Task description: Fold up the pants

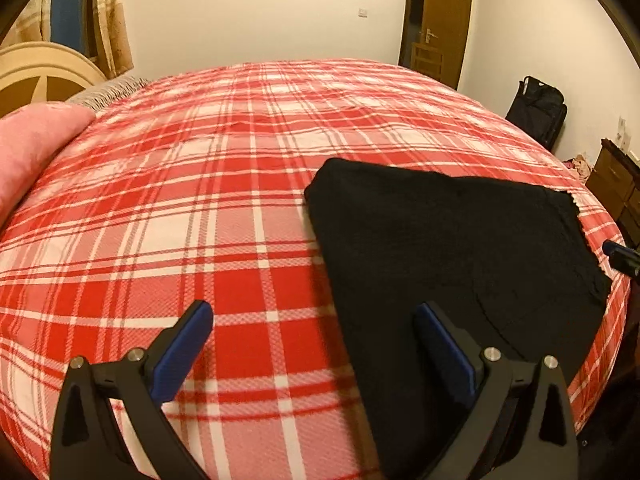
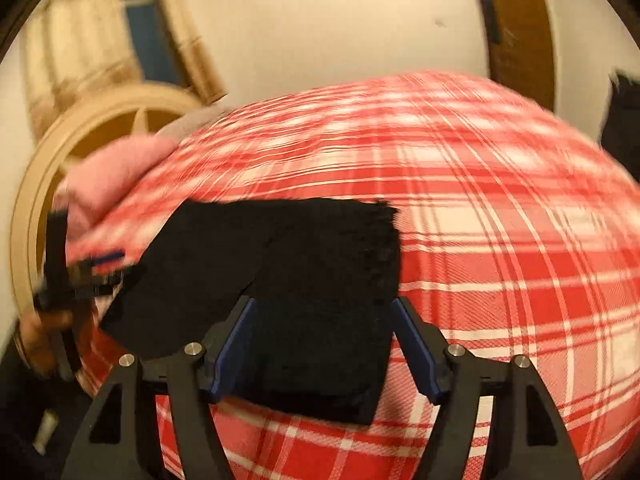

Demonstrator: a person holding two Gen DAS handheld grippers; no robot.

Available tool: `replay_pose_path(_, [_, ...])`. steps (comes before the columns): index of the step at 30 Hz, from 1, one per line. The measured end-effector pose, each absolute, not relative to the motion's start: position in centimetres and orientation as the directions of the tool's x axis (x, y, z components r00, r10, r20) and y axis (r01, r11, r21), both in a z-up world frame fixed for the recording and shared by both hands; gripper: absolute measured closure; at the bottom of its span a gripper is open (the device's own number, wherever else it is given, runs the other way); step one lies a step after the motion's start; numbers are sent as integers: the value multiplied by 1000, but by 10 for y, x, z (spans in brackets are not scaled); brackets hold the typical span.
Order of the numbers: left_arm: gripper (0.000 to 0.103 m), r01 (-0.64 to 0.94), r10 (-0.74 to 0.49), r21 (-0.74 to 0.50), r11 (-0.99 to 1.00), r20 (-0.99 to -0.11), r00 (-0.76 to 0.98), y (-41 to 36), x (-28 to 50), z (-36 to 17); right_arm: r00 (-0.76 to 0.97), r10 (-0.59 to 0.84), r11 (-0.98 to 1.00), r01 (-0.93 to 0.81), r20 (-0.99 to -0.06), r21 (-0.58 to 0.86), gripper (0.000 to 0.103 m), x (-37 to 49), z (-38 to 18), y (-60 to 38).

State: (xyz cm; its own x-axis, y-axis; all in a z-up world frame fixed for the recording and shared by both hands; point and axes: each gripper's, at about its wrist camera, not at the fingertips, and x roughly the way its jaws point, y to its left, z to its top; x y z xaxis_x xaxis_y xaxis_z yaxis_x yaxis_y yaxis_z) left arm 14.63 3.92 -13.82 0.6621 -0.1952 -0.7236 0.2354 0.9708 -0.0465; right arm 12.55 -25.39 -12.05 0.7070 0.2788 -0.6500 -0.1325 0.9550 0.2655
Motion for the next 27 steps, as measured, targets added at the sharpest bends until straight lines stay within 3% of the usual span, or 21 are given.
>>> replay_pose_path(7, [0, 262, -261, -122, 957, -756, 601, 39, 166, -153, 613, 368, 884, 4, -699, 468, 32, 165, -163, -284])
replay_pose_path(15, [1, 349, -307, -112, 930, -759, 574, 14, 177, -157, 621, 394, 869, -11, -678, 495, 35, 173, -170, -275])
replay_pose_path(22, [27, 407, -382, -167, 898, -755, 533, 5, 182, -156, 612, 469, 803, 4, -637, 595, 62, 182, -176, -282])
replay_pose_path(27, [44, 411, -390, -172, 895, -748, 537, 3, 178, -153, 620, 451, 821, -7, -642, 571, 69, 180, -173, -274])
